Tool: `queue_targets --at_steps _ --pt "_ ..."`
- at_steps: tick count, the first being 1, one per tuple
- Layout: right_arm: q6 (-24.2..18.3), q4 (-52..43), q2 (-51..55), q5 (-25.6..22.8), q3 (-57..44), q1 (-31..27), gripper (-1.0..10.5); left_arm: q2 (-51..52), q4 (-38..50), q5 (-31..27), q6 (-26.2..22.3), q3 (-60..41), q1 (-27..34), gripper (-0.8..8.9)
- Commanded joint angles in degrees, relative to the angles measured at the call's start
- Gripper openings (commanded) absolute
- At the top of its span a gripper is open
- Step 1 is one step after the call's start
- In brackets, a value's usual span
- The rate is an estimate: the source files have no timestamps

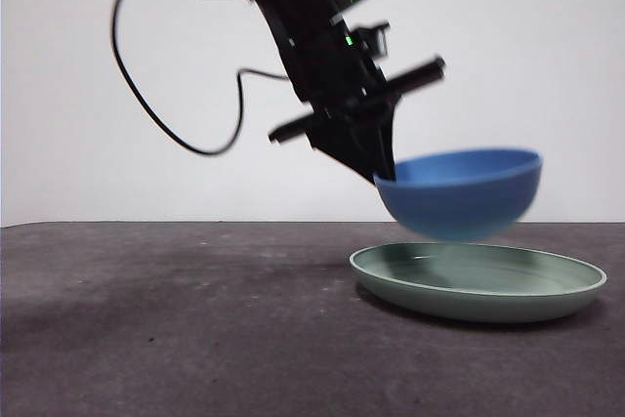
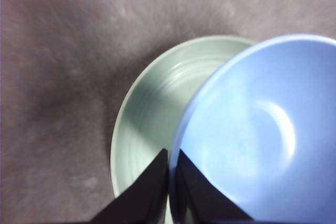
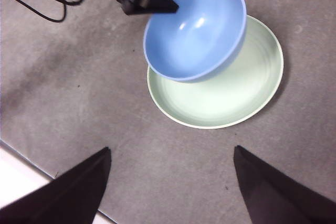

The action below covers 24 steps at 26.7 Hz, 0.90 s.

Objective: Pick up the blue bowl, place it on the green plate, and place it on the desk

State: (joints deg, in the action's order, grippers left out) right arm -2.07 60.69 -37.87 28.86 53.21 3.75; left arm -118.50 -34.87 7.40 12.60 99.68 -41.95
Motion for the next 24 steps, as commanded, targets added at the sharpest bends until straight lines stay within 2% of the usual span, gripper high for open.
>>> queue_targets --at_steps 1,16,17,20,24 --pt "0.6 -0.2 -0.3 0.0 1.1 0.2 3.8 -3.1 0.5 0.0 0.1 2.2 -0.9 0.15" --pt "0.6 -0.2 -0.3 0.0 1.1 0.2 3.8 -6.4 0.0 0.0 0.1 2.2 -1.6 0.39" --pt "0.6 -0.2 -0.2 0.0 1.1 0.2 3.8 -6.4 0.0 0.0 0.1 2.2 -1.6 0.52" --pt "0.6 -0.2 -0.3 -0.4 1.1 0.2 3.8 -6.3 -0.7 0.0 0.1 2.3 -1.5 2.09" --pt "0.6 -0.2 -0.3 -0.4 1.1 0.2 3.8 -5.4 -1.4 0.0 0.1 2.3 -1.5 2.26"
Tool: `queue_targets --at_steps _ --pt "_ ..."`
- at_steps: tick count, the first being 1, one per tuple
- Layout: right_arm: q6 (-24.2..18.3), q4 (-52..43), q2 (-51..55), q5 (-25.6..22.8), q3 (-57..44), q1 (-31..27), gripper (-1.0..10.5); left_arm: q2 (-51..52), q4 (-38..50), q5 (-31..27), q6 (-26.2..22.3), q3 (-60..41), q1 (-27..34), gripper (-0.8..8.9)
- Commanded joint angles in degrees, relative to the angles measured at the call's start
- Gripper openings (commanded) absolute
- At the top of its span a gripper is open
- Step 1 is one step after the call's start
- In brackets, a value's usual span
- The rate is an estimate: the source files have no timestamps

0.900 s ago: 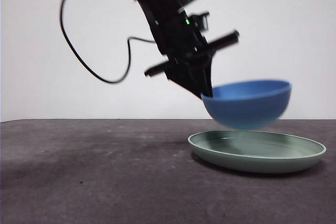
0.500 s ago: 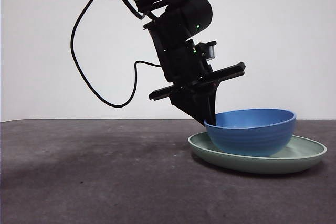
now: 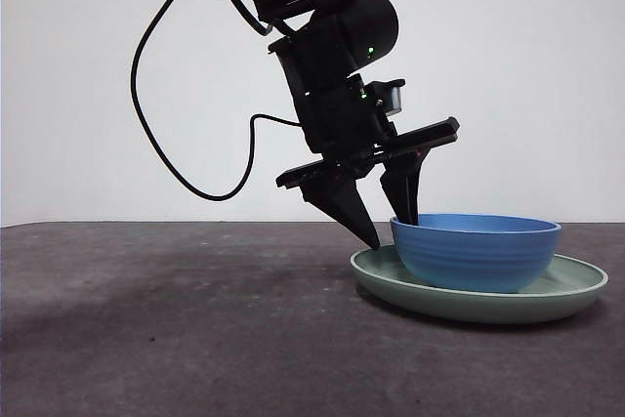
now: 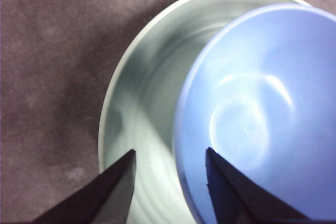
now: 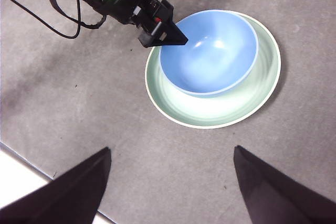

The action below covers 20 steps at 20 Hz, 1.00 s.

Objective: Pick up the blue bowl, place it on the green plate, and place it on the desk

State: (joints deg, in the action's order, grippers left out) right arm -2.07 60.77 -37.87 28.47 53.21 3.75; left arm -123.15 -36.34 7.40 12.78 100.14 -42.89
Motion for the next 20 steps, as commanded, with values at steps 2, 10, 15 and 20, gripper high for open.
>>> queue_targets --at_steps 2,10,15,20 --pt "0.6 -0.3 -0.3 0.0 1.1 0.2 3.8 0.9 0.0 0.0 -0.1 1.8 -0.4 2.26" --pt "0.6 -0.3 -0.3 0.0 1.1 0.2 3.8 17.9 -3.0 0.2 -3.9 1.8 1.6 2.25" --pt "0.6 -0.4 -0.3 -0.1 1.1 0.2 3.8 30.7 -5.1 0.2 -6.4 1.6 2.3 2.26" --pt "0.6 -0.6 -0.3 -0.1 1.1 0.2 3.8 42.4 -7.8 0.2 -8.7 -6.6 3.7 2.26"
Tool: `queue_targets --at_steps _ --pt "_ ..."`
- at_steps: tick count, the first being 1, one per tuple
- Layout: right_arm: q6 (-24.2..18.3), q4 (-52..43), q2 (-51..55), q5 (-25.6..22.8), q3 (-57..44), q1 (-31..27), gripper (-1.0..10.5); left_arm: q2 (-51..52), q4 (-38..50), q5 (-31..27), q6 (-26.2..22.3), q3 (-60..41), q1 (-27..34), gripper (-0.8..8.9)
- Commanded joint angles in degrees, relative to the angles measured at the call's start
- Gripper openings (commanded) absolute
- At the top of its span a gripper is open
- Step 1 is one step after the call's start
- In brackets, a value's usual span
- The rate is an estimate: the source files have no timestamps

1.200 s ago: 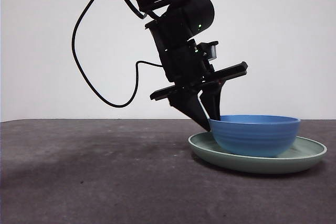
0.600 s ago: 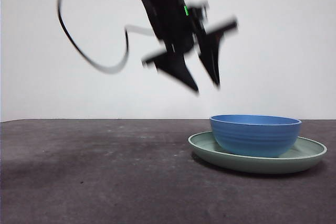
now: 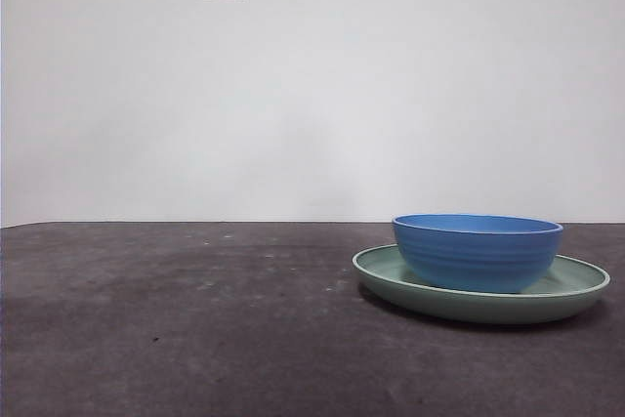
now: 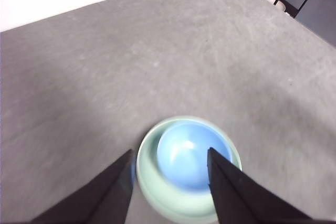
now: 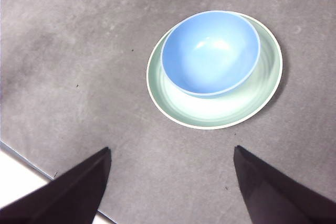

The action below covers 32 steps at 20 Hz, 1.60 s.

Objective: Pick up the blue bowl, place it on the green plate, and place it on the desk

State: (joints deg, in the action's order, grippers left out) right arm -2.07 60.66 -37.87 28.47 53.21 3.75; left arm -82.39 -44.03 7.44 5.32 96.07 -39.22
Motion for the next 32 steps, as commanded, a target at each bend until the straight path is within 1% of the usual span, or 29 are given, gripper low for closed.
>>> queue_targets --at_steps 1,4,6,7,8,9,12,16,22,23,24,25,28,29,32 --pt "0.6 -0.5 -0.3 -0.1 1.1 0.2 3.8 3.9 0.0 0.1 -1.3 -5.6 0.3 2.26" --pt "0.6 -0.6 -0.3 0.0 1.1 0.2 3.8 11.9 1.5 0.8 -1.5 -17.5 0.3 2.26" --pt "0.6 -0.6 -0.3 0.0 1.1 0.2 3.8 16.7 4.3 3.6 -0.9 -25.5 0.3 2.25" --pt "0.6 -0.6 -0.3 0.0 1.1 0.2 3.8 18.6 5.8 4.6 0.3 -28.9 0.3 2.25" --pt "0.6 -0.6 -0.3 0.0 1.1 0.2 3.8 20.7 7.6 6.2 1.4 -32.9 0.3 2.25" --pt "0.6 -0.6 -0.3 0.0 1.1 0.2 3.8 22.1 8.9 8.5 1.4 -36.1 0.1 2.25" --pt "0.9 -0.6 -0.3 0.0 1.0 0.2 3.8 23.8 10.6 12.8 1.6 -41.2 0.1 2.23" --pt "1.4 -0.6 -0.3 0.0 1.0 0.2 3.8 24.0 10.7 13.5 1.6 -44.2 0.1 2.23" --pt "1.7 -0.6 -0.4 -0.6 1.0 0.2 3.7 24.0 11.7 13.5 1.8 -44.5 0.2 2.23" --pt "1.9 -0.6 -0.6 -1.5 1.0 0.2 3.7 24.0 12.0 13.5 1.8 -44.5 0.2 2.23" --pt "2.5 -0.6 -0.9 -3.3 1.0 0.2 3.7 24.0 12.2 13.5 1.8 -44.5 0.2 2.23" --pt "3.6 -0.6 -1.3 -6.1 1.0 0.2 3.7 24.0 12.4 13.5 1.8 -44.5 0.1 2.23" --pt "5.0 -1.0 -3.4 -11.4 0.5 0.2 3.7 24.0 12.3 13.5 1.8 -44.5 0.1 2.23" --pt "5.4 -1.2 -4.2 -12.0 0.3 0.2 3.7 24.0 12.4 13.5 1.8 -44.5 0.1 2.23" --pt "6.5 -3.5 -7.5 -12.1 -1.0 0.1 3.7 24.0 12.3 13.5 1.6 -44.5 0.2 2.23"
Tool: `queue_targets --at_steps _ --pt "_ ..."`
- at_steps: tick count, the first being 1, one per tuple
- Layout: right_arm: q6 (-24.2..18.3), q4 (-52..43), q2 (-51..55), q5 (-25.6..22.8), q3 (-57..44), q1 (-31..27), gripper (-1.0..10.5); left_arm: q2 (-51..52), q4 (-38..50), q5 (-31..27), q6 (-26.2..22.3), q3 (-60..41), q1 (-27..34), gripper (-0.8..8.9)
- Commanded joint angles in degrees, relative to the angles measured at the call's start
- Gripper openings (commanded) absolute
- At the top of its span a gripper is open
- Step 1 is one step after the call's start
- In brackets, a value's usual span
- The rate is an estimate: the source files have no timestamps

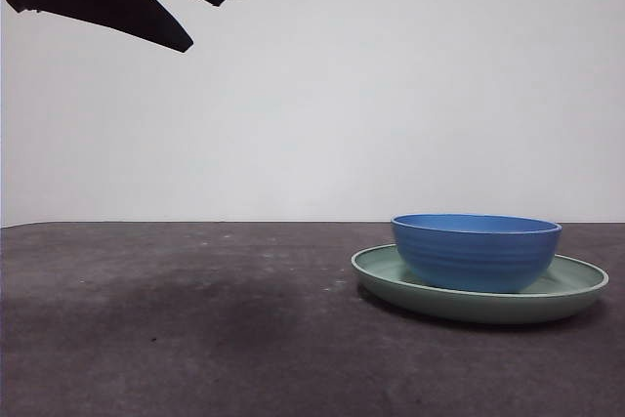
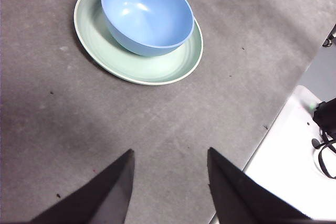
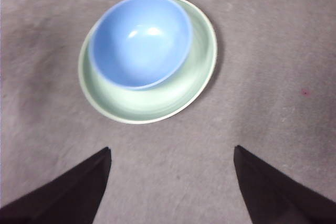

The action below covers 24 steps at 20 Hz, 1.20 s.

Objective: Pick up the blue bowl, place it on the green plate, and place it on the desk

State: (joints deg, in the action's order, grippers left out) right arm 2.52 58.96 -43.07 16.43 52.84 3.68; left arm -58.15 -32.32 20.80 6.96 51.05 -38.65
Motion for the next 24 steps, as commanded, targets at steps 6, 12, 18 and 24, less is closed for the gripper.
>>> queue_targets --at_steps 6,12,18,24 --pt "3.8 -12.7 -14.2 0.0 -3.8 -1.2 3.7 -0.3 0.6 0.2 0.0 0.6 -0.4 2.23" --pt "3.7 -23.8 -29.4 0.1 -4.2 -2.1 3.5 -0.3 0.6 0.2 -0.1 0.6 -0.4 2.23" --pt "3.7 -30.8 -40.6 1.9 -4.2 -1.9 3.0 -0.3 0.6 0.2 -0.1 0.6 -0.4 2.23" --pt "3.9 -34.8 -45.8 3.1 -4.2 -1.9 2.1 -0.3 0.6 0.2 0.0 0.6 -0.4 2.22"
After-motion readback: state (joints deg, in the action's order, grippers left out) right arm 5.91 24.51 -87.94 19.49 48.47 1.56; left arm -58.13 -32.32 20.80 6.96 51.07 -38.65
